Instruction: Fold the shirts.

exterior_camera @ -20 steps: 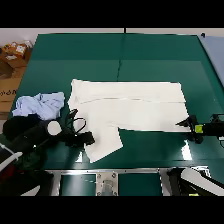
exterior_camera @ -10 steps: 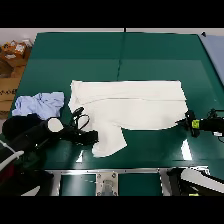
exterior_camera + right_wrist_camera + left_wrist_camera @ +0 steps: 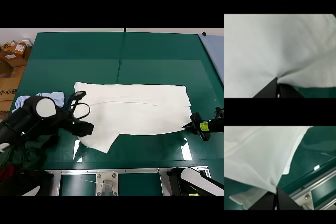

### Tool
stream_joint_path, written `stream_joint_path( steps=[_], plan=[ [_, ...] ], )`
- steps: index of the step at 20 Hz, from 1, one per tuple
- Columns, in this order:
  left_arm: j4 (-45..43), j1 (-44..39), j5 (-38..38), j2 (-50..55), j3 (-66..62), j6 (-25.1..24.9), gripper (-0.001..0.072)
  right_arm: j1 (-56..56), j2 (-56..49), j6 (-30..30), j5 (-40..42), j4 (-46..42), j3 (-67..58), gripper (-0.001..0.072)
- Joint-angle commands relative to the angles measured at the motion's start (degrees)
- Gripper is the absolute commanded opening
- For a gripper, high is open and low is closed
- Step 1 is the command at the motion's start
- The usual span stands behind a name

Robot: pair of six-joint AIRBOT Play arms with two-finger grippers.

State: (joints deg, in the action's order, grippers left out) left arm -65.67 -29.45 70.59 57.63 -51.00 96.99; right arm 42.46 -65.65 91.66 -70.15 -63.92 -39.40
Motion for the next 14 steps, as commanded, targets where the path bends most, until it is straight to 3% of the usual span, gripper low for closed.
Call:
stream_joint_path(
  steps=[1,4,7,14],
  plan=[
    [-5.53,2.16,-1.38,-0.13,-7.10,-0.39,0.0024,-0.72,1.60,0.72,-3.69,0.70,-4.04,0.0016],
    [-4.70,11.15,-4.61,-0.09,-10.84,-3.48,0.0024,-3.04,0.92,0.96,-2.21,2.49,-9.75,0.0016],
    [2.71,17.46,-7.43,4.68,-14.27,-11.30,0.0024,-6.19,-3.61,0.94,0.76,7.15,-15.80,0.0016],
    [10.01,17.51,-14.71,31.52,-29.51,-20.17,0.0025,-12.15,-21.77,0.92,9.97,14.60,-28.15,0.0016]
  ],
)
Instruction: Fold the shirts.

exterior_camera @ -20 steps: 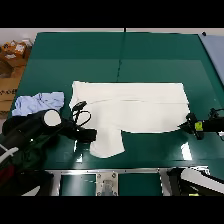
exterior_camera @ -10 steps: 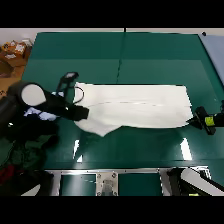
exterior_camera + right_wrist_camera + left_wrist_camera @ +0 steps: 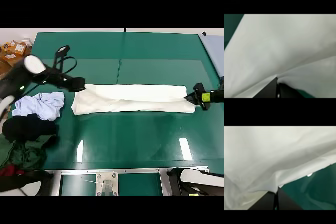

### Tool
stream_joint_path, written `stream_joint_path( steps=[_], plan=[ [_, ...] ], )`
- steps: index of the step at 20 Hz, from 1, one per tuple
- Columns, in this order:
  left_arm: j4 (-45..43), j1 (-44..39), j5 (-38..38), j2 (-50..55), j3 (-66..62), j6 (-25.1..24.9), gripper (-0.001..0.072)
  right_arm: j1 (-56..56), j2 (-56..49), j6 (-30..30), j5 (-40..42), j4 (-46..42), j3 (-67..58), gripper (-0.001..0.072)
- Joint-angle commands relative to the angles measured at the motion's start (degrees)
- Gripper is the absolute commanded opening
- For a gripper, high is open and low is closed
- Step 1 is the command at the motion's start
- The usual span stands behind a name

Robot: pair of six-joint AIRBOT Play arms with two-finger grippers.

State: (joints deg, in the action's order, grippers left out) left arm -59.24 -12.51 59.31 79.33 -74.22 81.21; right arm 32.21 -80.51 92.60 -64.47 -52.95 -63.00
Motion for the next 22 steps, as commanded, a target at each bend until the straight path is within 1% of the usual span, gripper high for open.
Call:
stream_joint_path(
  steps=[1,3,4,5,6,7,8,9,10,11,12,13,14,17,20,22],
  plan=[
    [4.63,0.57,-4.09,13.73,-9.01,-5.95,0.0025,-2.12,-9.86,-0.04,4.94,4.50,-6.19,0.0016],
    [6.40,0.57,-6.12,20.26,-13.42,-7.65,0.0026,-2.38,-15.58,-0.07,6.97,6.16,-9.38,0.0029],
    [7.28,0.57,-7.87,22.88,-14.95,-7.82,0.0026,-2.40,-18.21,-0.11,8.39,7.32,-11.04,0.0114],
    [7.43,0.57,-9.92,24.65,-15.85,-7.69,0.0055,-2.38,-20.33,-1.03,9.51,8.07,-12.90,0.0241],
    [6.86,0.87,-11.96,25.27,-16.24,-7.69,0.0370,-2.25,-22.08,-3.13,10.10,8.22,-15.39,0.0380],
    [5.68,1.49,-14.93,25.18,-16.50,-6.86,0.0625,-1.70,-23.02,-6.51,9.62,8.17,-17.99,0.0413],
    [4.70,2.56,-15.78,24.94,-17.53,-4.98,0.0627,-0.63,-23.19,-9.99,8.39,7.78,-20.48,0.0413],
    [4.09,4.22,-14.49,24.63,-18.84,-3.43,0.0628,0.63,-23.12,-13.33,6.36,6.93,-22.75,0.0413],
    [3.85,5.77,-11.65,24.44,-20.17,-2.73,0.0628,2.38,-23.12,-15.37,3.56,5.11,-24.85,0.0414],
    [3.87,7.23,-7.96,24.41,-21.44,-1.81,0.0628,4.26,-23.15,-15.91,0.63,2.58,-26.23,0.0415],
    [3.89,8.66,-3.85,24.41,-22.43,-1.03,0.0628,5.86,-23.19,-16.70,-1.42,0.52,-26.64,0.0447],
    [3.98,9.70,-0.55,24.39,-22.71,-0.39,0.0628,7.32,-23.41,-18.16,-3.06,-0.98,-26.64,0.0529],
    [3.96,10.21,1.86,24.41,-22.69,-0.26,0.0627,8.44,-23.98,-19.74,-4.68,-1.49,-26.64,0.0547],
    [3.61,9.77,6.29,24.41,-22.69,-0.63,0.0627,9.68,-27.87,-23.58,-9.40,-1.07,-26.64,0.0547],
    [4.02,8.98,7.34,24.39,-22.69,-0.70,0.0627,9.25,-32.79,-26.91,-14.29,3.63,-26.64,0.0547],
    [4.48,8.59,8.04,24.39,-22.69,-0.72,0.0627,8.46,-35.01,-28.44,-15.19,7.21,-26.64,0.0547]
  ],
)
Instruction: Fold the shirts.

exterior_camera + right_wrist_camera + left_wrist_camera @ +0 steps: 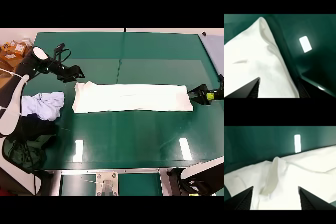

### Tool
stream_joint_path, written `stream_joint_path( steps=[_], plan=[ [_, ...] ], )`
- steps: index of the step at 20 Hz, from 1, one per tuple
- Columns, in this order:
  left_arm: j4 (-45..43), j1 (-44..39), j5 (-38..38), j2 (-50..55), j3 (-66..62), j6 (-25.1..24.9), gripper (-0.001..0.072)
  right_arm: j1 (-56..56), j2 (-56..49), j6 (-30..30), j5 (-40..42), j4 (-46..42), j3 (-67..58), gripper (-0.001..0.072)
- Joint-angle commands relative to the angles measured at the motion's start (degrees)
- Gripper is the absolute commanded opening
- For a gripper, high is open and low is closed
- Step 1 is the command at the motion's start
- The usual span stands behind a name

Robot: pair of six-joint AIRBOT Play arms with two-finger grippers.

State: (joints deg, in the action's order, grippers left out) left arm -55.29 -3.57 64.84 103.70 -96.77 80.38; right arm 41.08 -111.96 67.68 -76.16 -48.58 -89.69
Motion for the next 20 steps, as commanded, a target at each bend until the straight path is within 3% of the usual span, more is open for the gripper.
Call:
stream_joint_path(
  steps=[1,2,3,4,5,6,10,13,20],
  plan=[
    [1.42,-0.35,3.02,0.02,-0.13,-0.02,0.0627,-1.07,-4.11,-3.52,-3.37,3.85,0.02,0.0546],
    [2.86,-0.35,3.43,0.02,-0.13,-1.16,0.0626,-1.77,-4.37,-3.54,-3.37,4.02,-0.04,0.0544],
    [4.96,-0.35,3.80,0.02,-0.13,-2.49,0.0624,-2.49,-4.42,-3.69,-3.39,4.02,-0.37,0.0432],
    [6.78,-0.35,3.82,0.02,-0.15,-3.17,0.0438,-2.99,-4.42,-3.69,-3.41,4.02,-0.87,0.0236],
    [9.07,-0.35,3.82,0.02,-0.13,-5.44,0.0138,-3.30,-4.39,-3.72,-3.50,4.04,-1.70,0.0081],
    [11.15,-0.35,3.52,0.02,-0.15,-6.69,0.0026,-3.41,-4.35,-3.63,-4.20,4.11,-2.86,0.0015],
    [12.44,-3.39,0.15,0.04,-2.69,-5.42,0.0024,-3.48,-2.21,-0.96,-11.80,4.28,-9.99,0.0014],
    [11.50,-12.37,-8.48,1.03,-2.86,-5.51,0.0025,-4.26,3.56,1.16,-17.11,5.07,-14.49,0.0014],
    [14.23,-33.66,-28.26,12.76,-2.91,-4.09,0.0025,-9.79,20.61,9.99,-21.24,19.52,-17.46,0.0016]
  ],
)
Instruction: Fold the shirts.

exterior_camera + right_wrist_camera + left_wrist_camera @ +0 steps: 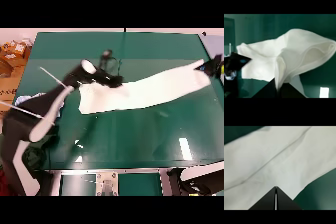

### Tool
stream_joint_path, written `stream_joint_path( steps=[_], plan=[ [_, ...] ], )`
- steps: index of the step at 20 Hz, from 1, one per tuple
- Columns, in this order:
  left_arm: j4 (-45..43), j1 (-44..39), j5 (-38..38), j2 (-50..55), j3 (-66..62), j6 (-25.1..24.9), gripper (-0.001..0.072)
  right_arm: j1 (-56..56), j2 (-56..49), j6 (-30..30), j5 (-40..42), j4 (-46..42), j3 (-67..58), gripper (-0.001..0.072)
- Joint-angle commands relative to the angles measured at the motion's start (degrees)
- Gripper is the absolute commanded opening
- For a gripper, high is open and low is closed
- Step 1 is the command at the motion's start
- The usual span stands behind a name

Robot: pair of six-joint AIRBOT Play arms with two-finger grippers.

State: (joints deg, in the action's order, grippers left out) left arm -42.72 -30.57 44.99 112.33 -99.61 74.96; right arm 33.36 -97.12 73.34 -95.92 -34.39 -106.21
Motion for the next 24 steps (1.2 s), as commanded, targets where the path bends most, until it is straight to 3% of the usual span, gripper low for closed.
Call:
stream_joint_path(
  steps=[1,9,13,19,24],
  plan=[
    [3.13,-7.87,-9.62,5.51,-0.22,2.14,0.0025,-2.99,7.30,5.20,-1.49,5.88,-0.94,0.0016],
    [11.80,-9.88,-10.43,14.95,-10.54,4.57,0.0025,-10.49,9.09,8.09,-1.40,5.88,-0.52,0.0016],
    [10.36,-6.23,4.50,13.11,-11.80,2.54,0.0025,-11.80,8.66,8.13,-0.57,5.86,-0.33,0.0016],
    [-7.48,8.39,28.33,0.11,-17.16,3.80,0.0024,-18.43,8.61,10.27,2.60,5.86,-0.26,0.0016],
    [-21.99,20.70,37.42,-13.29,-17.16,4.50,0.0025,-33.22,8.46,12.00,15.50,5.88,6.27,0.0016]
  ],
)
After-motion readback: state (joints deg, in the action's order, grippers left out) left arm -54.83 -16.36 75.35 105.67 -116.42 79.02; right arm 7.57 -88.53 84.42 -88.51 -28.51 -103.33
